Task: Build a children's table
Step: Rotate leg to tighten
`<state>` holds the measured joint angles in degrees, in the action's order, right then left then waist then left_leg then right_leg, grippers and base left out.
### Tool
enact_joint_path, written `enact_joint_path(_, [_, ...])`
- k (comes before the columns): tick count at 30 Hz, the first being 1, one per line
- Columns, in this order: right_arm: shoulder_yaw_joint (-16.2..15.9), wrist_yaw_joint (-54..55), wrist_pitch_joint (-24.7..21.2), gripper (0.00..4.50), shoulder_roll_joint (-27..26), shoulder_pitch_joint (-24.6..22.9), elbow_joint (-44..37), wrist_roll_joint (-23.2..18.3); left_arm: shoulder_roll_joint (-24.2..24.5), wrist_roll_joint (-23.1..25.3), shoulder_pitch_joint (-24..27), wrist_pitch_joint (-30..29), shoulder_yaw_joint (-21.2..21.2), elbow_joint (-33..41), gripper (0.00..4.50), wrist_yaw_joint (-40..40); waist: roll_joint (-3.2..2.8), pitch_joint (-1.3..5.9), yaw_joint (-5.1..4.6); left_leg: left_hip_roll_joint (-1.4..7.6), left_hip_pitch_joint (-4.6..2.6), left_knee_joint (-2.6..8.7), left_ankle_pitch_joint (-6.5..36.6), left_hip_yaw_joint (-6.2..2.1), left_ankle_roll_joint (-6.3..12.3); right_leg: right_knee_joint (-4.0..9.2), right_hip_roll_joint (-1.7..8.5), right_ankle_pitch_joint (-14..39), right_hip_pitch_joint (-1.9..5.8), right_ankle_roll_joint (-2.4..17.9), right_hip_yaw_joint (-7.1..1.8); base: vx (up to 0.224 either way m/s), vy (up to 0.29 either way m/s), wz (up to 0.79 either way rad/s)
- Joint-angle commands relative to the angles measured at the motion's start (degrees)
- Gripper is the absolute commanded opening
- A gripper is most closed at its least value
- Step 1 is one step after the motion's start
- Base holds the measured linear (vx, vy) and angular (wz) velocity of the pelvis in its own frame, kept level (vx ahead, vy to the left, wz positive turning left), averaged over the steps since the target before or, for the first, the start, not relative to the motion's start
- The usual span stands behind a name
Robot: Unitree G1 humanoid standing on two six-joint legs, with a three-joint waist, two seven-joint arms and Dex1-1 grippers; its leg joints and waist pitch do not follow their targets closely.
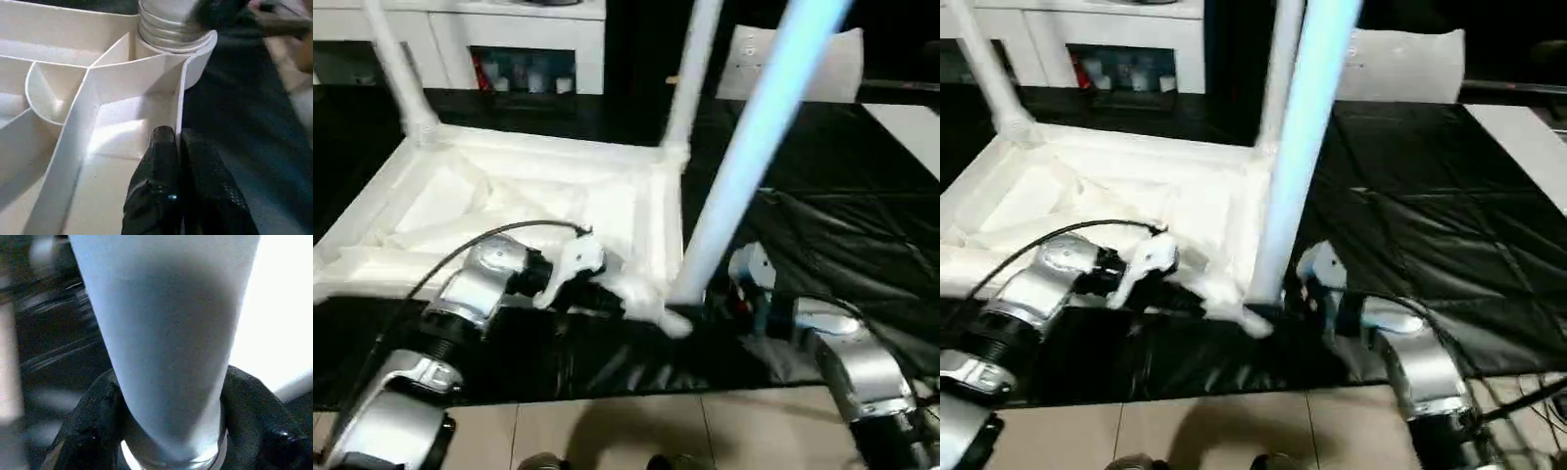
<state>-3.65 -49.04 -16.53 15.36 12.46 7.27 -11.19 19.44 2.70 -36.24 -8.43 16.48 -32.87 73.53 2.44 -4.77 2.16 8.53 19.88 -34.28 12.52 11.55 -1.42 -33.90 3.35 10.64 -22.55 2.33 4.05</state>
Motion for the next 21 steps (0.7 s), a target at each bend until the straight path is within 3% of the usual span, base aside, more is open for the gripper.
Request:
enact_joint_path(1, [-5.0,6.28,-4.62,2.52,-5.55,-0.55,-0.28,0.56,-8.28,-1.72,0.83,-3.34,1.97,2.19,0.0,-7.41,-0.13,2.09,-0.53,5.54,-0.71,5.21,16.29,-3.58,-0.13,6.24,7.0,32.85,1.58,7.08,-3.76,0.0,0.0,0.0])
enact_joint_path(3, [-4.97,9.19,-5.99,2.52,-7.46,-0.57,-0.51,1.1,-9.78,-1.02,0.77,-5.1,1.84,2.65,0.0,-10.18,-0.24,1.97,-1.0,5.57,-0.78,5.37,16.76,-3.65,0.2,6.47,6.93,32.44,1.42,6.67,-3.71,0.0,0.0,0.0])
enact_joint_path(5, [-4.97,9.19,-5.99,2.52,-7.46,-0.57,-0.51,1.1,-9.78,-1.02,0.77,-5.1,1.84,2.65,0.0,-10.18,-0.26,1.56,-1.6,5.35,-1.39,5.46,20.65,-3.75,0.09,7.23,6.93,36.26,1.03,5.48,-3.5,0.0,0.0,0.0])
enact_joint_path(6, [-4.23,17.27,-9.52,2.52,-13.1,1.35,1.27,2.4,-14.08,0.54,-0.05,-8.71,1.07,2.97,0.0,-18.02,-0.42,1.58,-1.66,5.29,-1.54,5.4,21.36,-3.88,-0.01,7.29,6.98,37.1,0.97,5.19,-3.52,0.0,0.0,0.0])
enact_joint_path(7, [-3.81,21.12,-10.68,2.52,-15.61,2.73,2.8,3.25,-16.05,1.08,-0.6,-10.02,0.55,2.83,0.0,-21.47,-0.61,1.56,-2.39,5.37,-1.81,5.5,23.36,-4.17,-1.31,7.18,6.75,37.54,0.44,5.65,-3.45,0.0,0.0,0.0])
enact_joint_path(8, [-3.81,21.12,-10.68,2.52,-15.61,2.73,2.8,3.25,-16.05,1.08,-0.6,-10.02,0.55,2.83,0.0,-21.47,-0.42,1.5,-2.73,5.15,-2.18,5.44,25.36,-4.39,-1.88,7.56,6.63,38.93,0.42,4.7,-3.02,0.0,0.0,0.0])
enact_joint_path(9, [-3.54,23.36,-11.27,2.52,-17.02,3.65,3.85,3.77,-17.21,1.36,-0.98,-10.68,0.19,2.63,0.0,-23.43,-0.44,1.59,-2.76,5.11,-2.22,5.42,25.61,-4.41,-1.66,7.61,6.7,38.65,0.51,4.4,-3.13,0.0,0.0,0.0])
enact_joint_path(10, [-2.86,25.03,-10.85,2.52,-18.5,4.45,4.7,3.72,-18.1,1.78,-1.27,-11.3,-0.28,2.76,0.0,-25.3,-0.55,1.71,-3.2,5.28,-1.55,5.79,24.42,-4.43,-1.23,7.28,6.74,34.79,0.96,5.16,-3.45,-0.011,0.053,-0.01])
enact_joint_path(11, [-2.77,25.25,-10.79,2.52,-18.7,4.55,4.81,3.71,-18.22,1.83,-1.31,-11.38,-0.35,2.77,0.0,-25.55,-0.66,1.7,-3.38,5.35,-1.53,5.88,24.38,-4.35,-1.25,7.12,6.71,33.64,0.82,5.62,-3.6,0.0,0.0,0.0])
enact_joint_path(12, [-2.07,26.15,-10.35,3.07,-19.81,4.97,5.13,3.26,-18.66,2.14,-1.42,-11.84,-0.57,3.13,0.0,-26.61,-0.63,1.85,-3.54,5.32,-1.42,5.89,23.63,-4.23,-1.03,6.96,6.77,31.75,0.94,6.22,-3.78,0.0,0.0,0.0])
enact_joint_path(15, [-1.38,25.36,-8.83,3.32,-19.39,4.41,4.31,2.32,-17.1,2.61,-0.94,-10.24,-0.23,4.01,0.0,-25.19,-0.79,2.24,-3.28,5.43,-1.04,5.85,20.2,-3.95,-0.14,6.63,7.03,27.61,1.3,7.55,-4.26,0.0,0.0,0.0])
enact_joint_path(16, [-1.15,25.09,-8.74,3.43,-19.07,4.12,3.92,2.5,-16.49,2.73,-0.66,-9.73,-0.11,4.26,0.0,-24.37,-0.9,2.84,-3.13,5.65,-0.5,5.71,14.12,-3.6,0.97,5.56,6.97,18.36,1.86,9.79,-4.49,0.0,0.0,0.0])
enact_joint_path(17, [-0.9,23.72,-8.16,3.56,-17.85,3.43,3.0,2.78,-15.02,2.93,-0.11,-8.64,0.02,4.57,0.0,-22.66,-0.84,2.88,-3.05,5.5,-0.29,5.67,12.52,-3.4,1.65,5.44,6.9,16.29,1.99,10.23,-4.41,0.0,0.0,0.0])
enact_joint_path(19, [-0.65,21.6,-7.21,3.72,-15.47,2.46,1.46,2.99,-12.68,2.94,0.74,-6.78,0.2,4.93,0.0,-20.09,-1.01,2.92,-2.86,5.47,-0.3,5.38,11.26,-3.14,3.06,5.38,7.12,15.46,2.02,11.06,-4.51,0.0,0.0,0.0])
enact_joint_path(21, [-0.59,19.85,-6.6,3.8,-13.72,1.97,0.67,2.73,-11.4,2.72,1.21,-6.42,0.32,5.23,0.0,-18.5,-0.82,3.03,-2.65,5.53,-0.19,5.22,10.48,-3.1,3.92,5.43,7.14,16.11,2.26,10.83,-4.39,0.0,0.0,0.0])
